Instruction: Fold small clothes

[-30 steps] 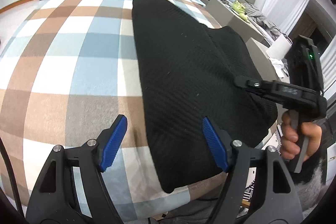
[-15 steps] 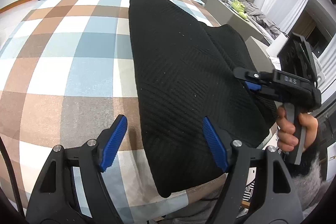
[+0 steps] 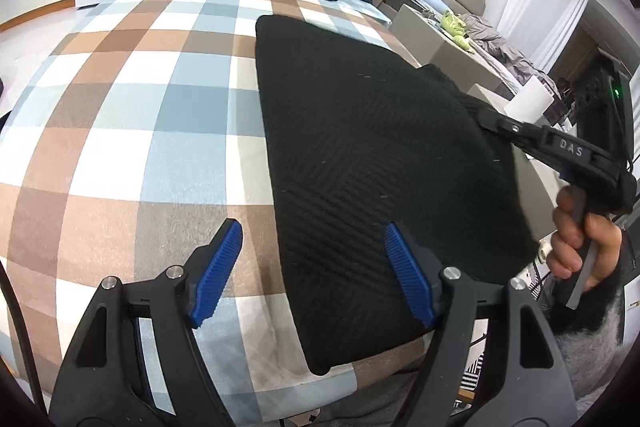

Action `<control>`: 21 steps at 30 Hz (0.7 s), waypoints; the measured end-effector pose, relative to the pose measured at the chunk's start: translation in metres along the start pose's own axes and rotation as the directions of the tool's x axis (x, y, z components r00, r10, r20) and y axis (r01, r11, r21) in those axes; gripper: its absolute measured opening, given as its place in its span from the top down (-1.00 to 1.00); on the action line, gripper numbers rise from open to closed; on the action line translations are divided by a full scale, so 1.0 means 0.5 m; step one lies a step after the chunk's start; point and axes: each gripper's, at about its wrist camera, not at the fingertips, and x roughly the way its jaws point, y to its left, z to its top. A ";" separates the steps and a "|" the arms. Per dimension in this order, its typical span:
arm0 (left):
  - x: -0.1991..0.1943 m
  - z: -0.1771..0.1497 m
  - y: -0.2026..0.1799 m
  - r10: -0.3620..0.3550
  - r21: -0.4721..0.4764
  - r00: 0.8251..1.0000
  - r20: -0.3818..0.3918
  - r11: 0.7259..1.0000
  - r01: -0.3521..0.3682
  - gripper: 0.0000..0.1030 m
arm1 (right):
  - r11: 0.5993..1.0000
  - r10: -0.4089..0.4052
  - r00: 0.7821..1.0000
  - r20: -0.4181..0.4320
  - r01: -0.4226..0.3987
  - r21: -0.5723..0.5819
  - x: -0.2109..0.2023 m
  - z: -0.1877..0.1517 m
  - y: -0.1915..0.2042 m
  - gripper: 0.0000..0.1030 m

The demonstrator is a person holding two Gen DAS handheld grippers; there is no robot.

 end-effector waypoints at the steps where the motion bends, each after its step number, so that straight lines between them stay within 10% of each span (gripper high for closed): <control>1: 0.004 0.000 -0.001 0.001 0.001 1.000 -0.004 1.000 -0.001 -0.39 | 1.000 -0.008 1.000 -0.013 0.008 0.014 0.006 -0.007 -0.013 0.92; 6: 0.021 -0.004 -0.007 0.012 -0.004 0.999 -0.039 1.000 -0.012 -0.39 | 0.984 0.005 0.987 -0.160 0.023 0.174 0.069 -0.042 -0.099 0.72; 13: 0.029 -0.015 0.001 0.020 -0.019 0.998 -0.054 1.000 -0.021 -0.39 | 0.952 0.126 0.983 -0.132 -0.083 0.294 0.102 -0.022 -0.139 0.30; 21: 0.025 -0.009 0.018 0.027 -0.039 0.999 -0.043 0.999 -0.029 -0.39 | 0.990 -0.001 0.998 -0.069 0.010 0.140 0.128 0.066 -0.100 0.92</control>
